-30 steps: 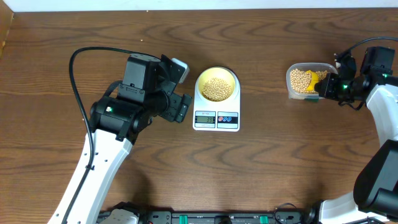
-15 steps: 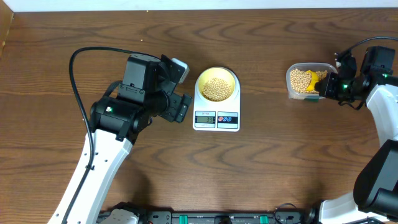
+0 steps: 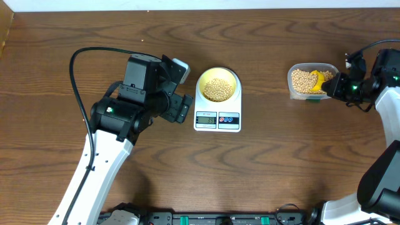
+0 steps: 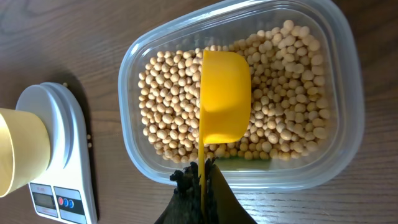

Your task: Scoop item into bowl and weigh 50g on scale

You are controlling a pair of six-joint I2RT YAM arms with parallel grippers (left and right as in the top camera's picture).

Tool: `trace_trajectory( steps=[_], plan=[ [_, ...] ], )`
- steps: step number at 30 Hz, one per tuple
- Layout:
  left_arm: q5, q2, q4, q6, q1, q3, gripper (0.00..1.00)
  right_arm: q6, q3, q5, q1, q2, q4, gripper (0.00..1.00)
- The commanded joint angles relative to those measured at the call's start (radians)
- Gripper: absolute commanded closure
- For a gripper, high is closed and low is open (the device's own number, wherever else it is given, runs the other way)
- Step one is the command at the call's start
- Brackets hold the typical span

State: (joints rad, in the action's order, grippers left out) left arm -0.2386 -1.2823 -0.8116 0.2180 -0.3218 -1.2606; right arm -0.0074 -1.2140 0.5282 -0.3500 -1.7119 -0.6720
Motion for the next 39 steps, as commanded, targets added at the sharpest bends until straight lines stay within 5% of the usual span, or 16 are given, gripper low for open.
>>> trace_trajectory(
  steps=[1,39],
  plan=[
    [-0.012,-0.003,-0.003,0.013,0.004,0.0,0.16,0.011,0.007,0.032,-0.01,-0.009,0.003,0.99],
    [-0.012,-0.003,-0.003,0.013,0.004,0.0,0.17,0.055,0.007,0.425,-0.149,-0.009,0.029,0.99]
  ],
)
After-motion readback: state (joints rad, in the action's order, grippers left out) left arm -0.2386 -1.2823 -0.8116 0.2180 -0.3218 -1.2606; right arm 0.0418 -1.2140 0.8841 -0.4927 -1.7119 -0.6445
